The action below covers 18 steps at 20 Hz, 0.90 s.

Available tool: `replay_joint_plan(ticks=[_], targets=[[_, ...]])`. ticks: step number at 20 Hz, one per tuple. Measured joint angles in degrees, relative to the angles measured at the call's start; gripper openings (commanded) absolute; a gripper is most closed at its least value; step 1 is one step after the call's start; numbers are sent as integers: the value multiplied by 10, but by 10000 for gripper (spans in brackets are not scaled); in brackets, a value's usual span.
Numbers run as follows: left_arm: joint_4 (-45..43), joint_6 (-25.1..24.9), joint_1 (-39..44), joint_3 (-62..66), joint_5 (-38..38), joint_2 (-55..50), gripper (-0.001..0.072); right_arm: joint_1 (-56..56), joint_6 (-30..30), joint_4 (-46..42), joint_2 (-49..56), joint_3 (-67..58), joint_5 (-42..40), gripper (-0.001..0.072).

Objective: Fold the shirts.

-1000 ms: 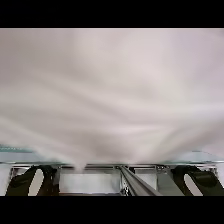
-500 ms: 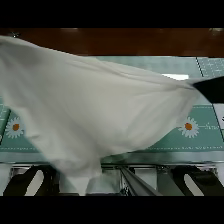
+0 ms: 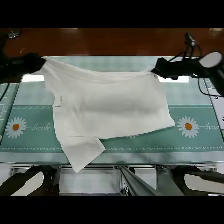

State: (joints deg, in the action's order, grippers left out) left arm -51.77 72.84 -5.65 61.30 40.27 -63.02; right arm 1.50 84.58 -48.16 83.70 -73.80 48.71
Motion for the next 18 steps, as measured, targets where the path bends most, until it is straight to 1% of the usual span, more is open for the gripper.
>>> replay_joint_plan(ticks=[1,2,4,6,8,10,13,15,18], targets=[[1,0,6,-1,-4,-15,711,-2,-7,29,37,-21,-3,500],[2,2,10,-2,-8,-27,705,-6,-12,61,71,-43,-6,625],[2,17,11,-2,-9,-45,704,-19,-18,106,118,-75,6,623],[-3,26,-5,2,17,-55,704,-44,-27,132,139,-94,40,623],[-14,33,-37,8,62,-59,703,-82,-41,129,141,-104,101,623],[-29,44,-82,11,124,-61,704,-121,-47,88,124,-106,175,624],[-51,56,-149,-10,237,-62,704,-169,-49,-12,62,-69,242,626],[-60,57,-185,-54,300,-54,704,-202,-70,-54,-3,1,253,626],[-67,61,-220,-142,345,-26,703,-252,-108,-55,-111,156,234,625]])
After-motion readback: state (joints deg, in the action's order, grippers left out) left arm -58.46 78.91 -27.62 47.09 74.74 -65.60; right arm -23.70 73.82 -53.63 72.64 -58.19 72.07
